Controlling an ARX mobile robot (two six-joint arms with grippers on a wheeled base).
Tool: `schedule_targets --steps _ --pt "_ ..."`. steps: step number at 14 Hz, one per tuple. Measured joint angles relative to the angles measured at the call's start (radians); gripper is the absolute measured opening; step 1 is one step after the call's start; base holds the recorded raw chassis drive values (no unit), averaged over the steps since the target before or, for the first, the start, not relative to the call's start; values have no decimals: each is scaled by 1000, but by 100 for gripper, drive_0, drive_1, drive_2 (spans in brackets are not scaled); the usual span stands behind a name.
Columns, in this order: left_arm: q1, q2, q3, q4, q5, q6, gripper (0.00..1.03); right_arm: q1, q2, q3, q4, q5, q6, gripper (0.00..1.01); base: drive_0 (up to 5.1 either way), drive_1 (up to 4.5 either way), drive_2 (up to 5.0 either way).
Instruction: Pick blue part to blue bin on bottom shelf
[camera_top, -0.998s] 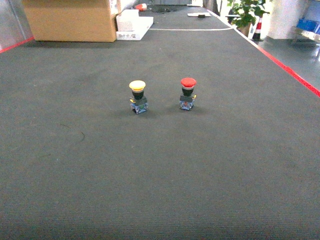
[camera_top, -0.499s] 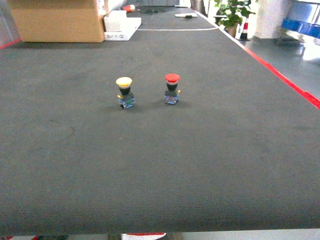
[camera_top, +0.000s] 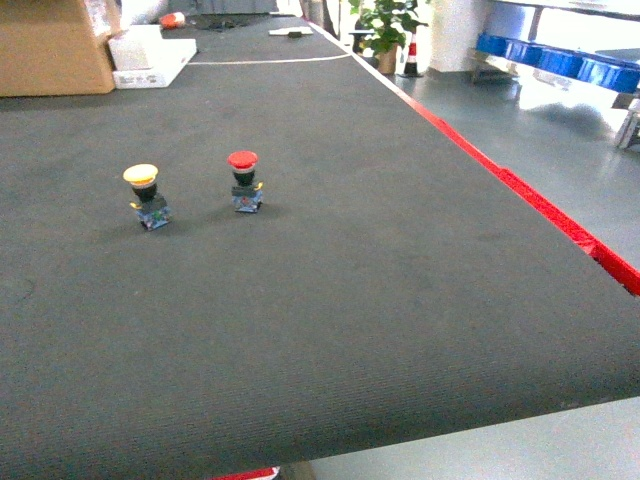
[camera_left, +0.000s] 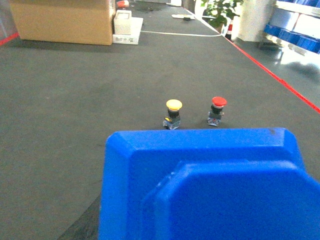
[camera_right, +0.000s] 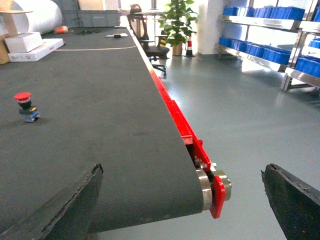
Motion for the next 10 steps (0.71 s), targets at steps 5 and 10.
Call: schedule_targets --steps 5,10 --pt "0 0 0 0 0 0 44 0 0 0 0 0 0 98 0 0 0" --pt "0 0 0 0 0 -3 44 0 0 0 0 0 0 98 0 0 0"
